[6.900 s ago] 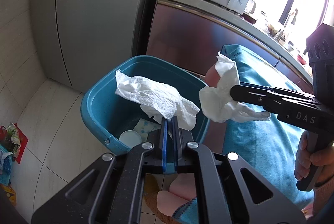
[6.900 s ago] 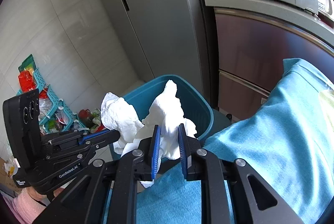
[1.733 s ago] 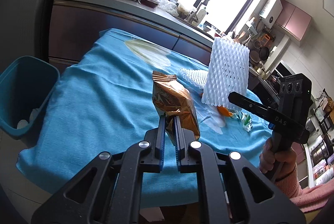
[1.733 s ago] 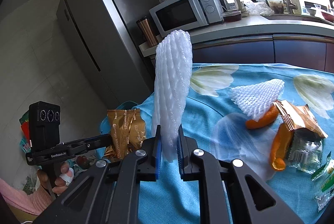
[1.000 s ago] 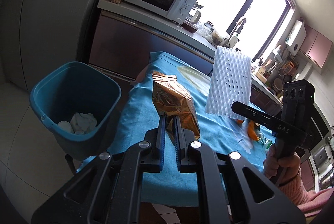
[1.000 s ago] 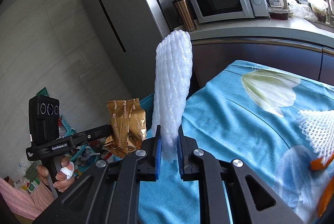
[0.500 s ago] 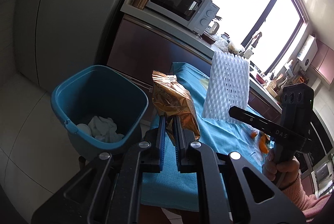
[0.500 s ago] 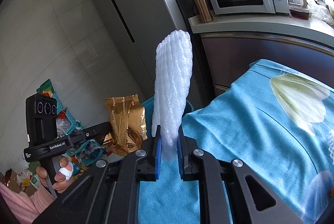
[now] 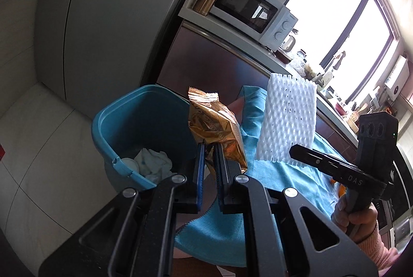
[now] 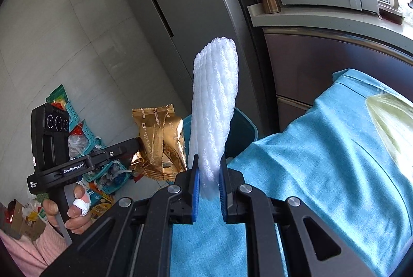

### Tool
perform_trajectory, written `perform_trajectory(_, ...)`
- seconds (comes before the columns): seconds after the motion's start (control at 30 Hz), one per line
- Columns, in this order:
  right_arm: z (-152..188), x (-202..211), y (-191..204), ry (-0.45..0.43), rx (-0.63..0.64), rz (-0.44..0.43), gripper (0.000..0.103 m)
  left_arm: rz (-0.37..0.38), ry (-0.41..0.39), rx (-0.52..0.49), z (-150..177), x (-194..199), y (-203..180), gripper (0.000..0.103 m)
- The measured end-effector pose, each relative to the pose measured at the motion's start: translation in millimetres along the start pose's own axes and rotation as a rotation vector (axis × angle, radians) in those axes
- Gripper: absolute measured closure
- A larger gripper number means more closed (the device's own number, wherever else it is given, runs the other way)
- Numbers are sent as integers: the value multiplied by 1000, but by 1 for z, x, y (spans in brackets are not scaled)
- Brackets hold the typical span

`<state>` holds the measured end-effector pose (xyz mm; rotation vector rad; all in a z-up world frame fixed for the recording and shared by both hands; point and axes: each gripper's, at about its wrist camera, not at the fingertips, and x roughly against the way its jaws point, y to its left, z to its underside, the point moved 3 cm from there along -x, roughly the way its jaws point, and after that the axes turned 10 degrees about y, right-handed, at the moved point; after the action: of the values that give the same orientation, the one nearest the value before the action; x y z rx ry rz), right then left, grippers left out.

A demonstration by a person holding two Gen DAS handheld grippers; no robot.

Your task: Collect trash

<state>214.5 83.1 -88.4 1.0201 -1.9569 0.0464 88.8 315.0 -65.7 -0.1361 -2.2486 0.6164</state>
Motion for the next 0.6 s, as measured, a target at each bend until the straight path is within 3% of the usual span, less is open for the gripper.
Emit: perform_trajectory(0.6,-25,-61,13,117,24,51,91,-93,36,57,-4,-31,32,94)
